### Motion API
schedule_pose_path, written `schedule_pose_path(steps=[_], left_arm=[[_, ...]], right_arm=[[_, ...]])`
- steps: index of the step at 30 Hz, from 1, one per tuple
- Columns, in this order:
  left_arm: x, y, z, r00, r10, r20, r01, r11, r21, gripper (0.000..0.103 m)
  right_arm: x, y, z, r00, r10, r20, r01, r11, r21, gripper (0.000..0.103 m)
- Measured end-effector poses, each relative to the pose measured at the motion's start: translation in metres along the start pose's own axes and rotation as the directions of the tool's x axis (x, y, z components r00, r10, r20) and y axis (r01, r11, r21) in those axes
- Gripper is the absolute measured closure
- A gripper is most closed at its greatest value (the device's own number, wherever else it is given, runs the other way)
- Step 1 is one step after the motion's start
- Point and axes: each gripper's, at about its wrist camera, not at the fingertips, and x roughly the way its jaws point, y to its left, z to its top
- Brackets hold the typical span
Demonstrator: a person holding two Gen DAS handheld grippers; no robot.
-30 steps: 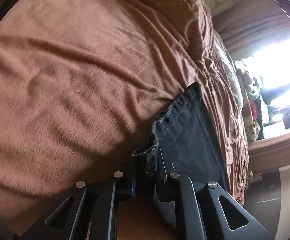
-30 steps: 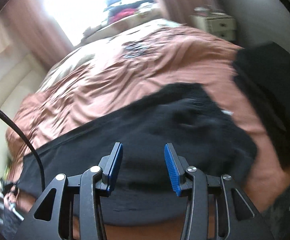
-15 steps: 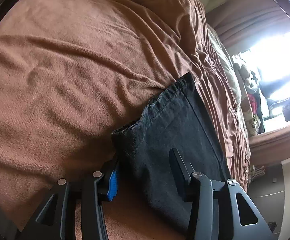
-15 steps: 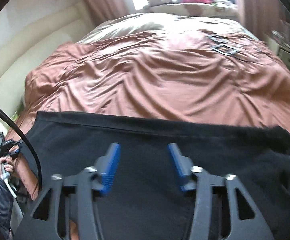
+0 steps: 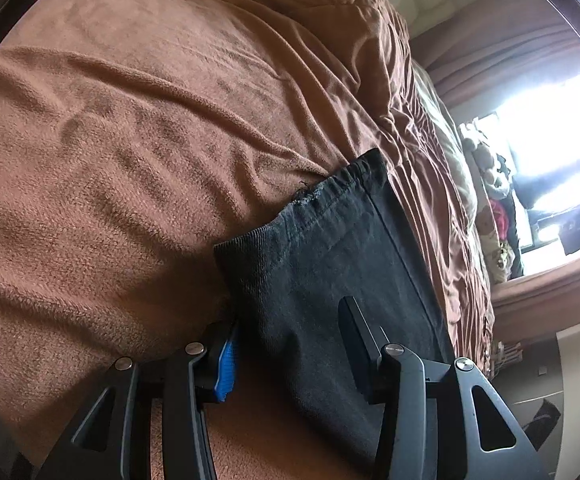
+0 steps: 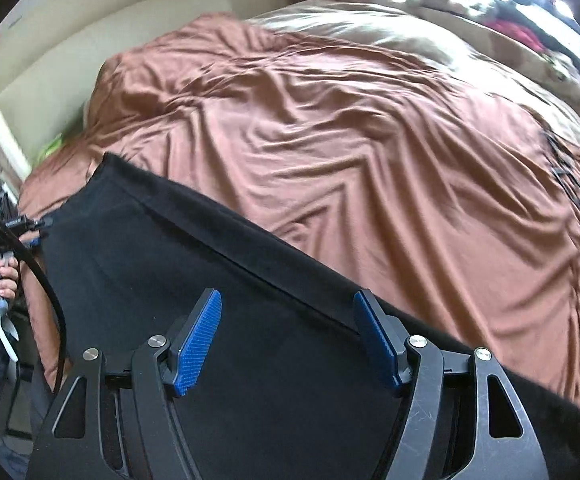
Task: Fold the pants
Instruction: 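Press the right tool along the folded pants edge while the left tool holds the hem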
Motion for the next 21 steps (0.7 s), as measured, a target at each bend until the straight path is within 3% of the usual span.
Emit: schedule_pose_path(steps=[9,21], left_arm=[[0.0,0.0,0.0,1.0,0.009,0.001,-0.009,1.0,-0.013,0.055],[0.003,-0.002,0.0,1.0,0.014,-0.018,-0.014,1.0,0.005,0.055]], right_arm=[[0.08,0.037,0.032,0.996,0.042,-0.084,-0.052,0.99,-0.129,0.036],[0.173,0.082,0.051,0.986,-0.047,-0.158,0.006,0.968,-0.249,0.04]])
